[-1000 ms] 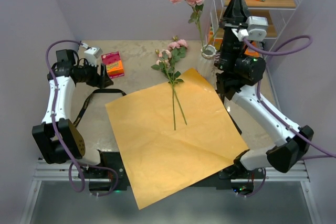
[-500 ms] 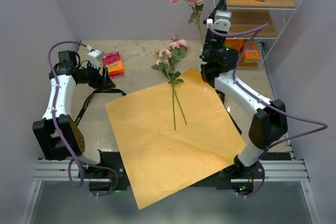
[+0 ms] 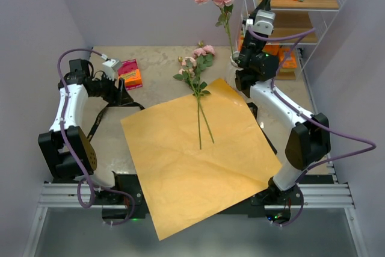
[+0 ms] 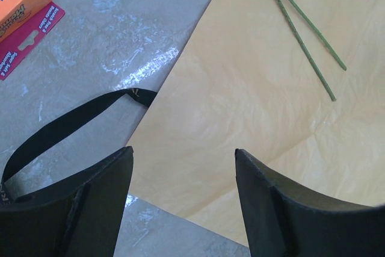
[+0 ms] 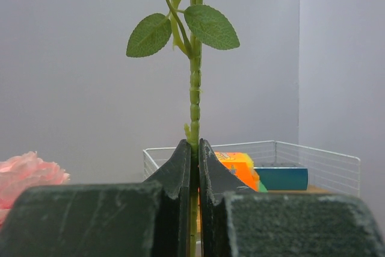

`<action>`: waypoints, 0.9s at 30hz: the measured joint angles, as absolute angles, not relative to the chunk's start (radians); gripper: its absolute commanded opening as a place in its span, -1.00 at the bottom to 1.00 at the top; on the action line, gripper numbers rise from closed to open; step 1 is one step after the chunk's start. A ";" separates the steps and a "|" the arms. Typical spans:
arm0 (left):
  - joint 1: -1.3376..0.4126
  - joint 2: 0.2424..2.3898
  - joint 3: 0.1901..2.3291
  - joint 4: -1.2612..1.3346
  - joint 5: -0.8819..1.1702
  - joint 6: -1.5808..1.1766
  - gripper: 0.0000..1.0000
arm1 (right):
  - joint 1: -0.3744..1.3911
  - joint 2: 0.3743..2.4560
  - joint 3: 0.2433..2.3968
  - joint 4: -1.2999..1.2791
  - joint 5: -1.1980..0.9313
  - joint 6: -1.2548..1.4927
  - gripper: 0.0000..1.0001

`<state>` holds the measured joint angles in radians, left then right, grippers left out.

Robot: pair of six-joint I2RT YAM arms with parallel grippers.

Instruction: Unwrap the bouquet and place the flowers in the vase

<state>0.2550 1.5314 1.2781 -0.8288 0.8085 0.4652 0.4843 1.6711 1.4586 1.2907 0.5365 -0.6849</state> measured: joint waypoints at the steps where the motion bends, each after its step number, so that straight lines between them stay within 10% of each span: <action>1: 0.255 1.531 1.278 -0.829 0.810 0.466 0.46 | 0.480 1.675 1.459 1.294 0.537 -0.685 -1.00; 18: 0.255 1.539 1.278 -0.839 0.811 0.489 0.46 | 0.466 1.768 1.436 1.294 0.612 -0.646 -1.00; 27: 0.255 1.539 1.279 -0.839 0.812 0.482 0.46 | 0.509 1.604 1.275 1.144 0.748 -0.532 0.09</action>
